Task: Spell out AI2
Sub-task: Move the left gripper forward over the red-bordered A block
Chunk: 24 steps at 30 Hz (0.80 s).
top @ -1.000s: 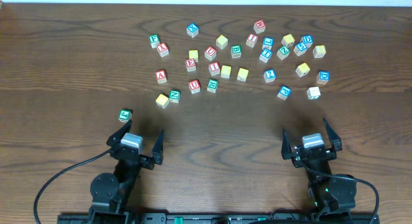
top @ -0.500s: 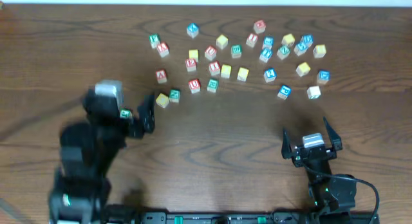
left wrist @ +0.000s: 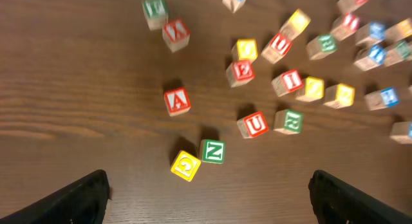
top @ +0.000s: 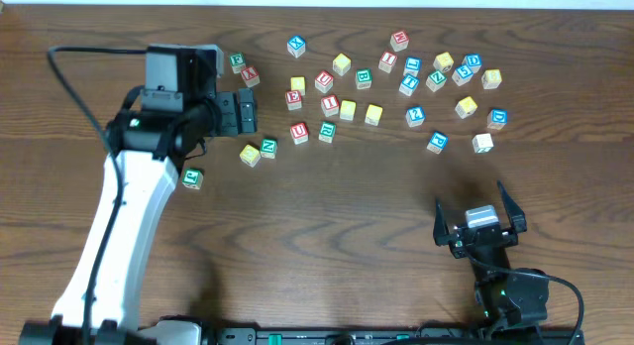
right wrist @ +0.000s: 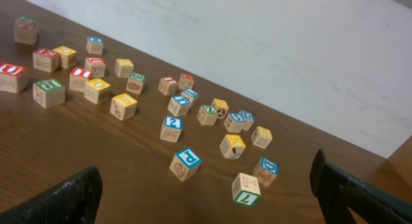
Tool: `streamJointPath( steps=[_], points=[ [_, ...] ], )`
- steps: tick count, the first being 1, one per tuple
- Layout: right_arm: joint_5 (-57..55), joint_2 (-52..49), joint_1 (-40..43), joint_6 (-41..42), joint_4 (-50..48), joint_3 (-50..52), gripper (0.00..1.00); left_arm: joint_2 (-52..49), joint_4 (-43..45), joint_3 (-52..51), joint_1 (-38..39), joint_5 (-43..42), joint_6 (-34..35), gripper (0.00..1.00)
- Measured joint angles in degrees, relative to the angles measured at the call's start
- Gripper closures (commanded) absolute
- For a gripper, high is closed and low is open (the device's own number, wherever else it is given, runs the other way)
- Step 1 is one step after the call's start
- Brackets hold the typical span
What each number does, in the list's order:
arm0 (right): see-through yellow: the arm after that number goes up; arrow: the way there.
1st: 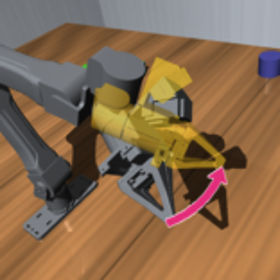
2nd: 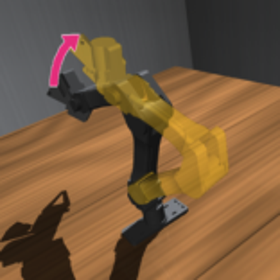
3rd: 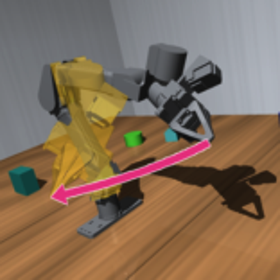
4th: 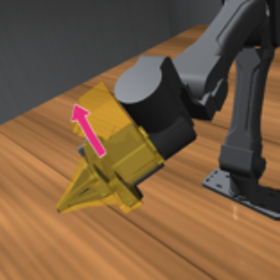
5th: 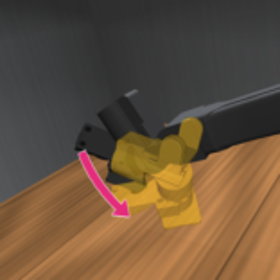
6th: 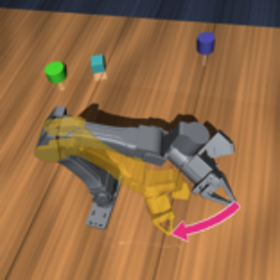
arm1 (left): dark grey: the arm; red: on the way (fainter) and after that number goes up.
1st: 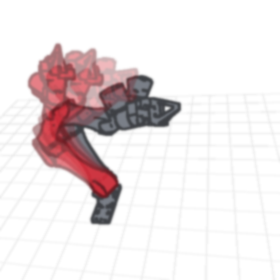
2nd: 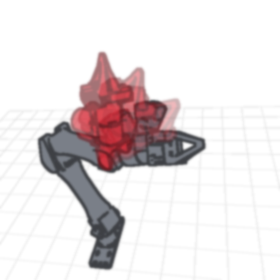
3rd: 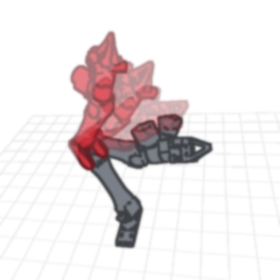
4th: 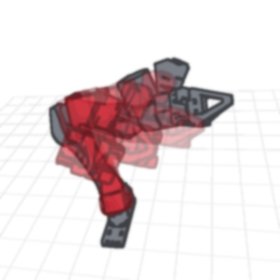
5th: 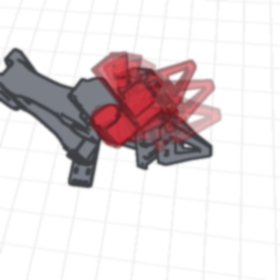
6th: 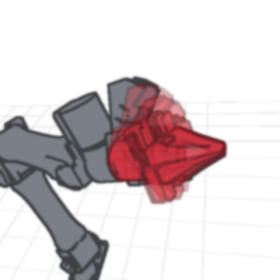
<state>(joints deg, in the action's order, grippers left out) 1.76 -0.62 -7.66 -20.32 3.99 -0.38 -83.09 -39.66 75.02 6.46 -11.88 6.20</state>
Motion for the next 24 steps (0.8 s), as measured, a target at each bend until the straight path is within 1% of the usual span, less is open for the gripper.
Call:
streamJointPath(
  steps=[7,13,18,20,24],
  points=[
    [0.0,0.0,0.0,0.0,0.0,0.0,0.01,-6.8,0.0,0.0,0.0,-0.2,0.9,0.02],
    [0.0,0.0,0.0,0.0,0.0,0.0,0.01,-9.5,0.0,0.0,0.0,5.9,10.0,0.01],
    [0.0,0.0,0.0,0.0,0.0,0.0,0.01,-10.3,-0.4,0.2,0.0,8.2,14.3,0.01],
    [0.0,0.0,0.0,0.0,0.0,0.0,0.01,-12.2,-2.4,2.0,0.0,8.7,15.0,0.01],
    [0.0,0.0,0.0,0.0,0.0,0.0,0.01,-19.0,-8.6,10.4,0.0,9.1,15.4,0.02]
  ],
)
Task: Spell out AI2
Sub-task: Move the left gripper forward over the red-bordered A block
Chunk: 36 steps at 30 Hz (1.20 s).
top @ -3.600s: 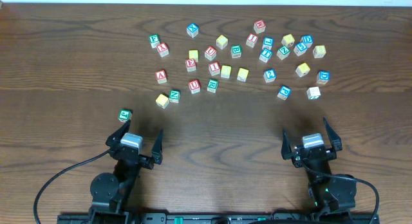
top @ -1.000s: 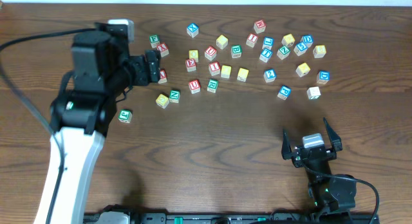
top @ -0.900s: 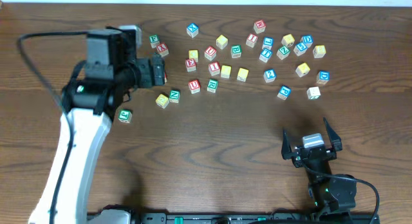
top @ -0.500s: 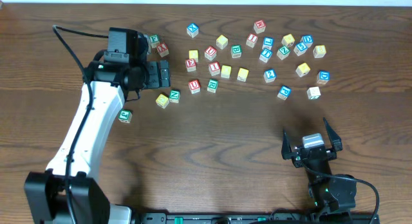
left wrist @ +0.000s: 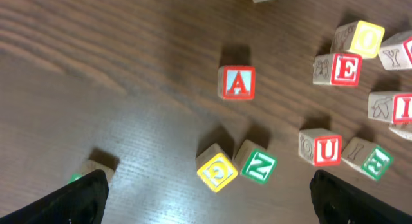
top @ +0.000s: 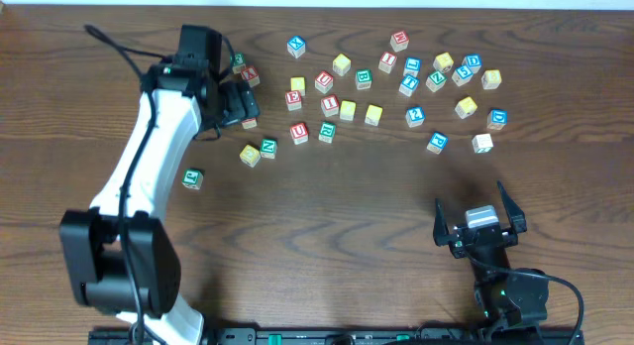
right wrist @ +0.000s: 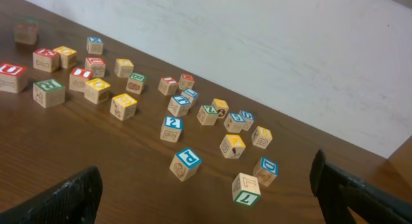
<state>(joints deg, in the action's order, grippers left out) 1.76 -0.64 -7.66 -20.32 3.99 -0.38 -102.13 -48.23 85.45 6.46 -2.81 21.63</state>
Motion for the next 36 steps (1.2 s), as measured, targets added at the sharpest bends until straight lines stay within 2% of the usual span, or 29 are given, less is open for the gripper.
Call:
streamJointPath(
  steps=[5,7,13,21,36],
  points=[
    [0.0,0.0,0.0,0.0,0.0,0.0,0.01,-7.2,-4.2,8.8,0.0,0.0,0.5,0.01],
    [0.0,0.0,0.0,0.0,0.0,0.0,0.01,-8.2,-4.4,10.2,0.0,-0.8,0.7,0.05],
    [0.0,0.0,0.0,0.0,0.0,0.0,0.01,-8.9,-5.2,11.0,0.0,-1.6,0.8,0.05],
    [0.0,0.0,0.0,0.0,0.0,0.0,0.01,-15.1,-5.3,11.0,0.0,-1.8,0.9,0.05],
    [0.0,0.0,0.0,0.0,0.0,0.0,0.01,-15.1,-3.8,11.0,1.7,-2.4,-2.9,0.07]
  ],
)
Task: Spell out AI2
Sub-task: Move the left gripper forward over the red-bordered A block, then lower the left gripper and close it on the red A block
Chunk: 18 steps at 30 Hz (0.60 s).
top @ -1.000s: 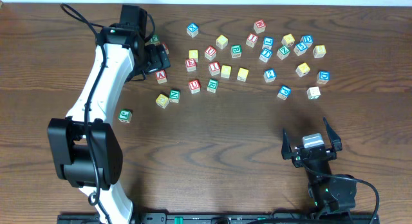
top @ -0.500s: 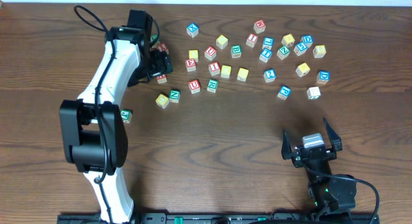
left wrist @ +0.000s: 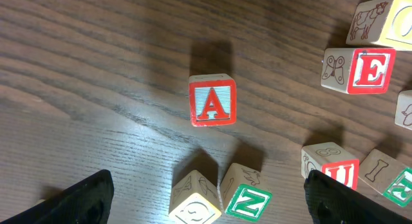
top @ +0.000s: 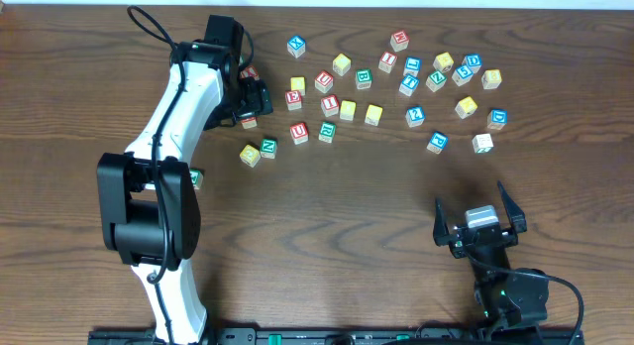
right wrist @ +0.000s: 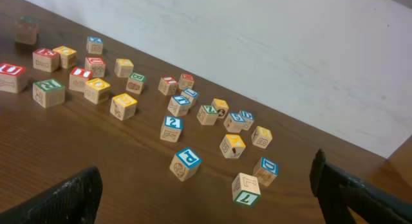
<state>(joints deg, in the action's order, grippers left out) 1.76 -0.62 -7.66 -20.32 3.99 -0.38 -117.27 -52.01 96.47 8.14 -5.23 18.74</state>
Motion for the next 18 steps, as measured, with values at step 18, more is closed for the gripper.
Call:
streamJointPath(
  steps=[18],
  points=[
    [0.0,0.0,0.0,0.0,0.0,0.0,0.01,-4.5,4.5,0.0,0.0,1.4,-1.4,0.13]
  ],
)
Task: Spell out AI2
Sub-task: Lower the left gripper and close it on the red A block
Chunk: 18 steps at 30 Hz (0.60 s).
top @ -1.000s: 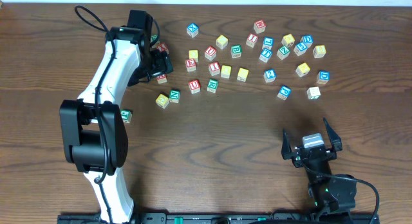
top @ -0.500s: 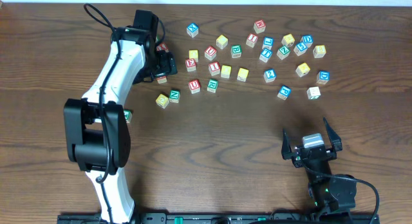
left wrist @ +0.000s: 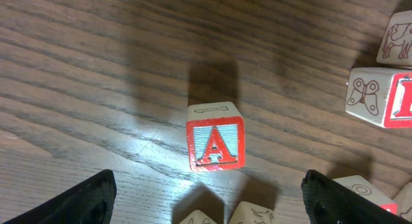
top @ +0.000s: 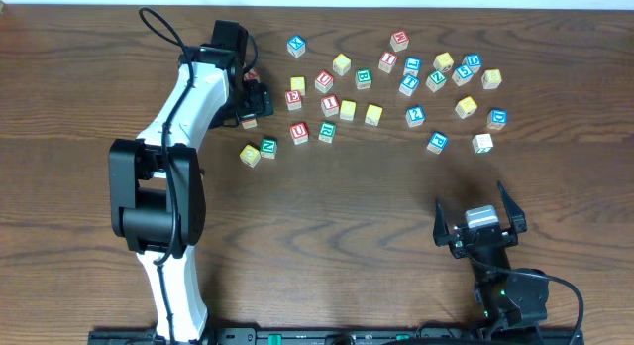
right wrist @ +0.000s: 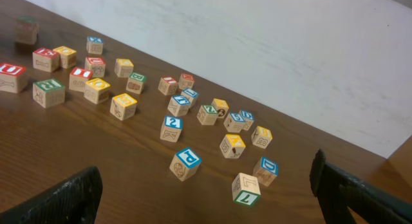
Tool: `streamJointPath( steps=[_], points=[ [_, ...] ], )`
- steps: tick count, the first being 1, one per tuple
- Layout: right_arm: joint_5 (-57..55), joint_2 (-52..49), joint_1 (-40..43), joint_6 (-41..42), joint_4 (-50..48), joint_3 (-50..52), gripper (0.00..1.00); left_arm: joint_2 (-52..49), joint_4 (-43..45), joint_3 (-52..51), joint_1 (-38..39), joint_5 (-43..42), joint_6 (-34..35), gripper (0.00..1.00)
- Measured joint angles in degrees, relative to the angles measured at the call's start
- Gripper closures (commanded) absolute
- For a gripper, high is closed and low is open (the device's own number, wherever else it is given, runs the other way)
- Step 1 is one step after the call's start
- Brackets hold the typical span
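Observation:
A red-faced A block lies on the table, straight ahead of my left gripper. That gripper is open, its dark fingers at either side of the block and nearer the camera. In the overhead view the left gripper covers most of that block. A red I block sits in the cluster to the right. A blue-topped block bears what looks like a 2. My right gripper rests open and empty near the front edge.
Several more letter blocks are scattered across the far half of the table, from a blue one to a white one. A red E block lies right of the A, and a yellow block and a green N lie in front of it.
My left gripper has come closer to the A block, which now looks bigger and sits between the open fingers' line. The right arm has not moved.
My left gripper was open high over the left side of the cluster, with the A block small in its view. At each later moment it was further toward the back and lower, with the A block larger. Now the block fills the view's middle.

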<state>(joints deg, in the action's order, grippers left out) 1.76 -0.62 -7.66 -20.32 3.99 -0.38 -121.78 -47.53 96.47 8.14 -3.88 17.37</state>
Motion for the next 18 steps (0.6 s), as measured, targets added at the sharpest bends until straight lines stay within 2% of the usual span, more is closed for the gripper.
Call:
streamJointPath(
  steps=[18],
  points=[
    [0.0,0.0,0.0,0.0,0.0,0.0,0.01,-2.8,4.2,0.0,0.0,1.1,-0.7,0.13]
  ],
)
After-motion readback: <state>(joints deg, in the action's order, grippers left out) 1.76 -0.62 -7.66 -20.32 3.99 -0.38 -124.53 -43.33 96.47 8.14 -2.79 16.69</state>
